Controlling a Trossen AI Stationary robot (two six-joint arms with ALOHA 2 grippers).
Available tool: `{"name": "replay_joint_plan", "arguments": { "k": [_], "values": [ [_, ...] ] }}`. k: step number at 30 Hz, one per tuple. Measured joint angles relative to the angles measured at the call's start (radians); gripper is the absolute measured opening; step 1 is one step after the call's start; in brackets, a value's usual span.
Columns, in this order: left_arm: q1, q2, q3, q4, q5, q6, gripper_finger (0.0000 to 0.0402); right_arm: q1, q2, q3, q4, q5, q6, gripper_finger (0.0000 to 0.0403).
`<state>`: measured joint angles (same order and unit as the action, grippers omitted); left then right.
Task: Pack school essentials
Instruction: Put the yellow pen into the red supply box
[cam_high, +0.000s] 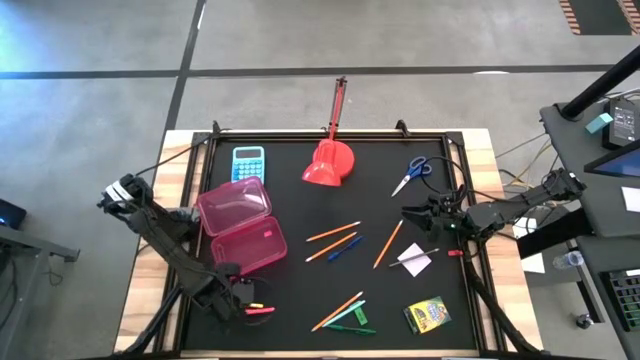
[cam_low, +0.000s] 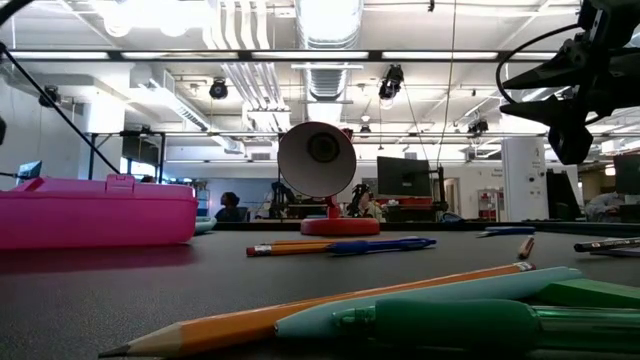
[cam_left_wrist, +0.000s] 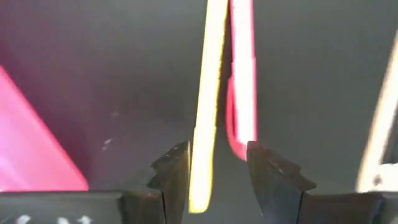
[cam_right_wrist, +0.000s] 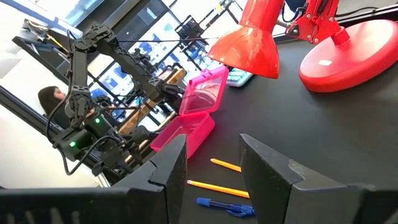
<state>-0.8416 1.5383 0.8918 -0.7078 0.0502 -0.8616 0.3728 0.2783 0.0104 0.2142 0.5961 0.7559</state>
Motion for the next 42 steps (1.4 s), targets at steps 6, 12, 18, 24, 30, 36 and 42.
{"name": "replay_joint_plan", "arguments": {
  "k": [6,12,18,24,30,36,42],
  "values": [
    [-0.012,0.000,-0.015,-0.039,-0.046,0.000,0.0143,0.000,0.000,0.000,0.000,0.000,-0.001,0.0134],
    [-0.013,0.000,-0.015,-0.035,-0.046,0.000,0.0143,0.000,0.000,0.000,0.000,0.000,0.003,0.0134],
    [-0.023,0.001,-0.021,-0.019,-0.053,0.001,0.0143,0.000,0.000,0.000,0.000,0.000,0.003,0.0134],
    [-0.025,0.002,-0.063,-0.006,-0.058,-0.033,0.0143,0.000,0.000,0.000,0.000,0.000,0.003,0.0134],
    [-0.025,0.001,-0.093,0.028,-0.052,-0.049,0.0143,0.000,0.000,0.000,0.000,0.000,0.002,0.0134],
    [-0.026,-0.002,-0.110,0.049,-0.072,-0.048,0.0142,0.000,0.000,0.000,0.000,0.000,0.000,0.0134],
    [-0.026,-0.001,-0.111,0.044,-0.094,-0.041,0.0103,0.000,0.000,0.000,0.000,0.000,0.000,0.0134]
  ]
}}
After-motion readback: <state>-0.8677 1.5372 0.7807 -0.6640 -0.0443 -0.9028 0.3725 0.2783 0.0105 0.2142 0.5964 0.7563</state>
